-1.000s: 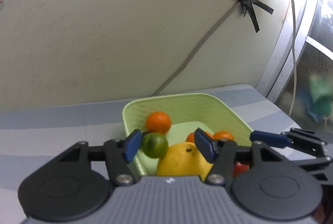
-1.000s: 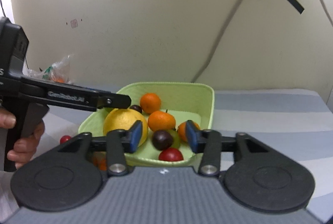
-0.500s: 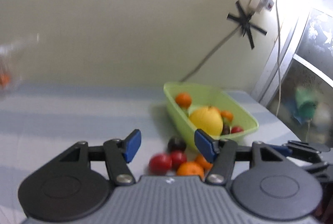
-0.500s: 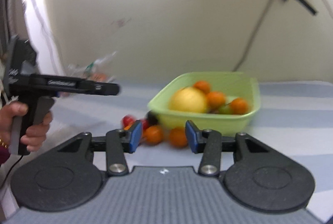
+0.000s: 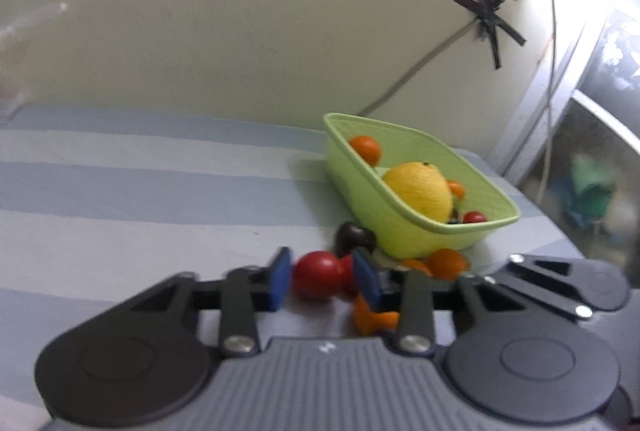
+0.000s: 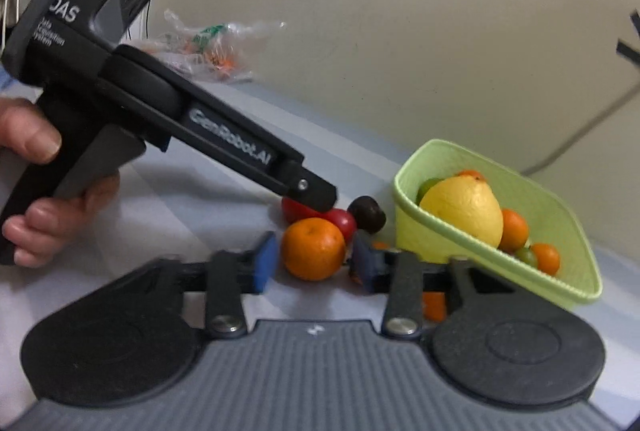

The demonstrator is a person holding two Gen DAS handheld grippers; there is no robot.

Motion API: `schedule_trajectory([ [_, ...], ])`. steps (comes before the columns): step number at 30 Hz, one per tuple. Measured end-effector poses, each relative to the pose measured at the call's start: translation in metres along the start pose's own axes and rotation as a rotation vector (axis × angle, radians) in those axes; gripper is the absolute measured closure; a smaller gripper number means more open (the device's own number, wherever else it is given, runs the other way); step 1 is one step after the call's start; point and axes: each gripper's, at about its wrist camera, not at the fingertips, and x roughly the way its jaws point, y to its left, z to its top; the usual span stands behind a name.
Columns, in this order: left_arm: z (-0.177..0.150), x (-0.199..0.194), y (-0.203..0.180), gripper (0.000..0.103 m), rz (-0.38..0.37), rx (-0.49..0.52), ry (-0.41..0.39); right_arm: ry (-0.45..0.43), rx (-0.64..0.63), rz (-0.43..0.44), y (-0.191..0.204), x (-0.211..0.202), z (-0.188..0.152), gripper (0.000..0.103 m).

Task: Organize fruits
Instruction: 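Grasp a red tomato with the left gripper while the right grasps a mandarin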

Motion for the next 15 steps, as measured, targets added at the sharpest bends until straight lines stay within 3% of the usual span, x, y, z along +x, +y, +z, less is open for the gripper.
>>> schedule_trajectory([
  [3,-0.003,-0.011,0.004,0.077,-0.046,-0.042,-0.002,-0.024,-0.001,0.012,0.004,-0.016,-0.003,0.068],
  [7,-0.015,-0.040,-0.010,0.077,-0.050,-0.003,-0.034,-0.059,0.051,0.027,0.005,-0.051,-0.013,0.068],
  [15,-0.066,-0.091,-0.043,0.076,-0.130,-0.010,-0.006,-0.042,0.226,0.048,0.004,-0.116,-0.056,0.068],
])
